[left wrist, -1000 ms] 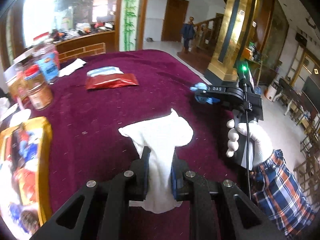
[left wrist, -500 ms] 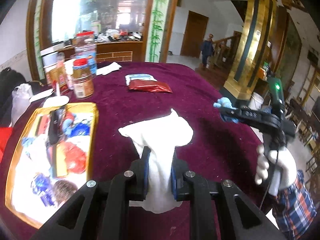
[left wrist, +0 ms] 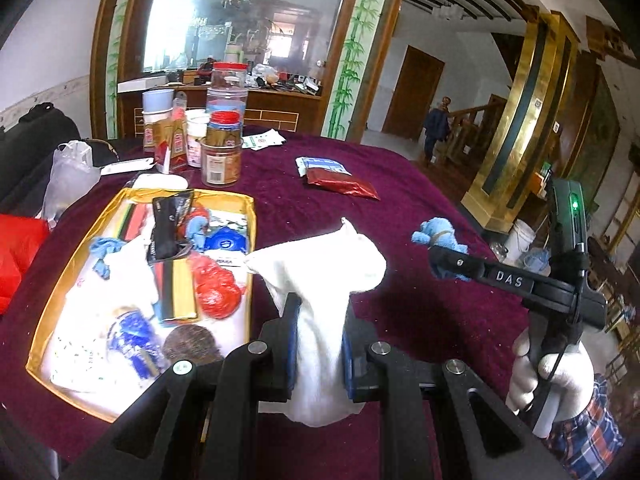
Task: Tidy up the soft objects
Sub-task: 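Lower the white cloth and blue towel into the tray and open both tools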
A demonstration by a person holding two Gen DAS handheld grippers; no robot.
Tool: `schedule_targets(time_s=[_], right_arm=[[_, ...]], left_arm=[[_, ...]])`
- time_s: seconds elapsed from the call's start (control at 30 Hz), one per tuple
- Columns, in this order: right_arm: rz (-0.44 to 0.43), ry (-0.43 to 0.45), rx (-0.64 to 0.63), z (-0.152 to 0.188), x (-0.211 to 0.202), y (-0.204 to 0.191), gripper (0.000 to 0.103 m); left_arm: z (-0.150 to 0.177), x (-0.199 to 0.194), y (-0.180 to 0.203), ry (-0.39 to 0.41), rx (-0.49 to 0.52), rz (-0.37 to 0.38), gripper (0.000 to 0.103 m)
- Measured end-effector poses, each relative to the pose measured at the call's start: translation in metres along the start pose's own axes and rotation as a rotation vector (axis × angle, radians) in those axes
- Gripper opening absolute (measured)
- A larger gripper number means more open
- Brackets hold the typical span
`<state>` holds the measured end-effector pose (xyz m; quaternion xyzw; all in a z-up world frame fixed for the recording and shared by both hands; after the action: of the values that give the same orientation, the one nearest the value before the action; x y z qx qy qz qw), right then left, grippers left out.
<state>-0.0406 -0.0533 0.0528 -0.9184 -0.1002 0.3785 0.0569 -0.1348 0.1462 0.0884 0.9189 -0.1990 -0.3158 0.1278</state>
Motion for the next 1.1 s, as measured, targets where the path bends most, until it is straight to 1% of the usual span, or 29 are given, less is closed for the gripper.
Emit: schedule_targets(time_s=[0.17, 0.3, 0.43, 0.63, 0.73, 0.83, 0.97, 1.1], right_arm=[[-0.011, -0.014, -0.054, 0.005, 0.001, -0.031, 0.027], [-0.035, -0.028, -0.092, 0.008, 0.004, -0.058, 0.027], [-0.066, -0.040, -0.148, 0.013, 0.007, -0.093, 0.028], [-0.126, -0.074, -0.230, 0.025, 0.015, -0.141, 0.028], [-0.163, -0.099, -0.269, 0.036, 0.018, -0.163, 0.028], [-0.186, -0.120, -0.319, 0.047, 0.021, -0.182, 0.028], [-0.176, -0.137, -0.369, 0.056, 0.031, -0.199, 0.028], [-0.155, -0.154, -0.384, 0.057, 0.044, -0.206, 0.028]], left_arm=[[0.002, -0.014, -0.018, 0.028, -0.033, -0.005, 0.017], [0.003, -0.028, -0.041, 0.058, -0.077, -0.016, 0.017], [0.004, -0.047, -0.078, 0.097, -0.149, -0.052, 0.017], [0.014, -0.062, -0.136, 0.116, -0.262, -0.126, 0.017], [0.020, -0.063, -0.157, 0.112, -0.308, -0.146, 0.017], [0.027, -0.059, -0.171, 0.100, -0.332, -0.163, 0.018], [0.035, -0.046, -0.183, 0.054, -0.358, -0.183, 0.018], [0.044, -0.037, -0.183, 0.010, -0.362, -0.168, 0.018]])
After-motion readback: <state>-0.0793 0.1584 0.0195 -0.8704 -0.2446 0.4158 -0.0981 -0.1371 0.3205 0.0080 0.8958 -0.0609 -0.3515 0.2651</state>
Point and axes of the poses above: each gripper's, at about its wrist camera, not at the fingertips, and x roughly the way its jaws point, y to its right, z to its underside, the point moved 5 cm from there along x, roughly the way its jaws point, and after that the axes turned 14 degrees about z, right-handed, at the moved point
